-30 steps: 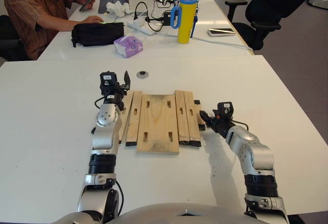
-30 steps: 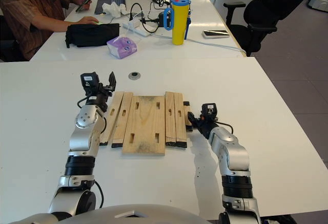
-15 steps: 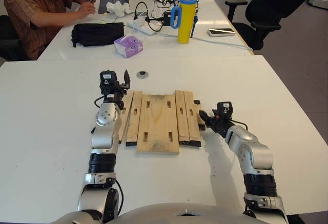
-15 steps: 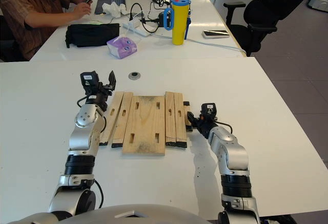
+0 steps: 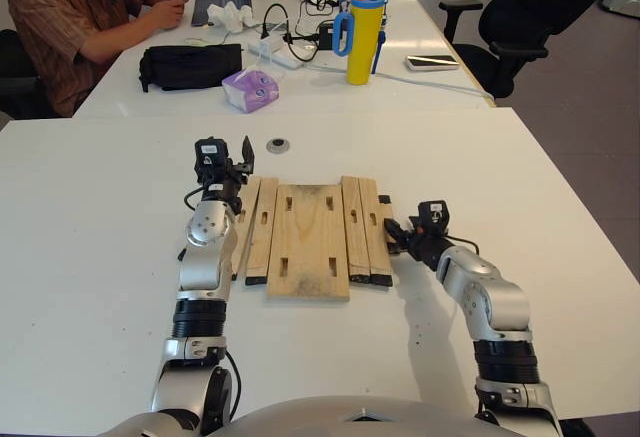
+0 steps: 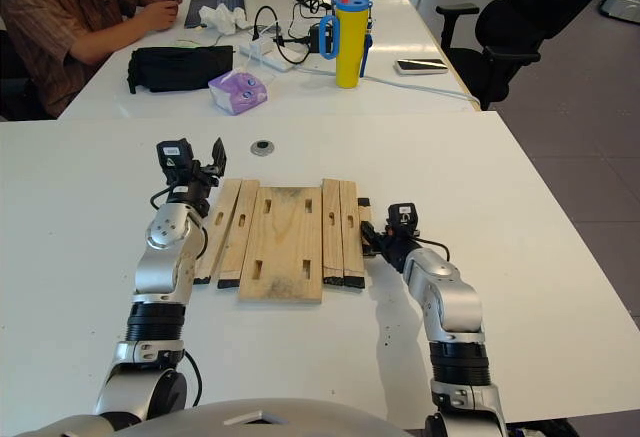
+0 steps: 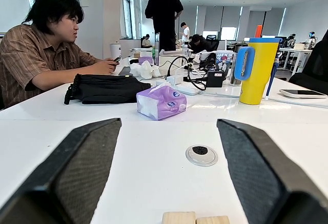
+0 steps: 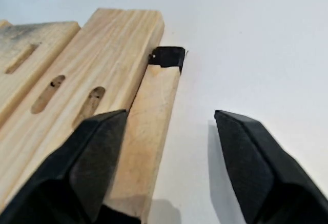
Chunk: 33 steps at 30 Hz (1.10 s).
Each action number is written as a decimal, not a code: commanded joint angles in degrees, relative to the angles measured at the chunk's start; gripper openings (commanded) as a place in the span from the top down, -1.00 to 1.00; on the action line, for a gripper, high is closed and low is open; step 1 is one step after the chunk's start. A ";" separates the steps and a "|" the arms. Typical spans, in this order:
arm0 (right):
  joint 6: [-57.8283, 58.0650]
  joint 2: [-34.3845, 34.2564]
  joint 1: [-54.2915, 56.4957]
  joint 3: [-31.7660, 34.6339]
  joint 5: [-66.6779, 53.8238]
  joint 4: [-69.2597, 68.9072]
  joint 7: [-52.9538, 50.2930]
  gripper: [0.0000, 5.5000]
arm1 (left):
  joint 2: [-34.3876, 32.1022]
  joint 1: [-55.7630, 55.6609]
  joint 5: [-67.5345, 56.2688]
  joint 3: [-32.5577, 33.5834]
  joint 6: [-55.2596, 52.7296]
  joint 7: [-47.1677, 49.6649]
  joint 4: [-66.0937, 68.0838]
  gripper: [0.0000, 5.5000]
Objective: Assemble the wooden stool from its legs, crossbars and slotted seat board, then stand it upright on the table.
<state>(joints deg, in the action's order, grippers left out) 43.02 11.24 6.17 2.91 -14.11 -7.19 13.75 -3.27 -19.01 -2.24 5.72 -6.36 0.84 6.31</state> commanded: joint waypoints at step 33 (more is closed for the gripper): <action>-9.86 0.66 3.76 -0.59 7.91 2.25 -6.11 0.53 | 0.17 -5.40 -16.28 5.81 -15.25 -8.57 2.68 -0.26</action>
<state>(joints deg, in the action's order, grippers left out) 37.73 12.05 7.51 2.63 -7.08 -4.20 7.31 -3.37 -21.74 -13.75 9.64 -16.78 -6.04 9.17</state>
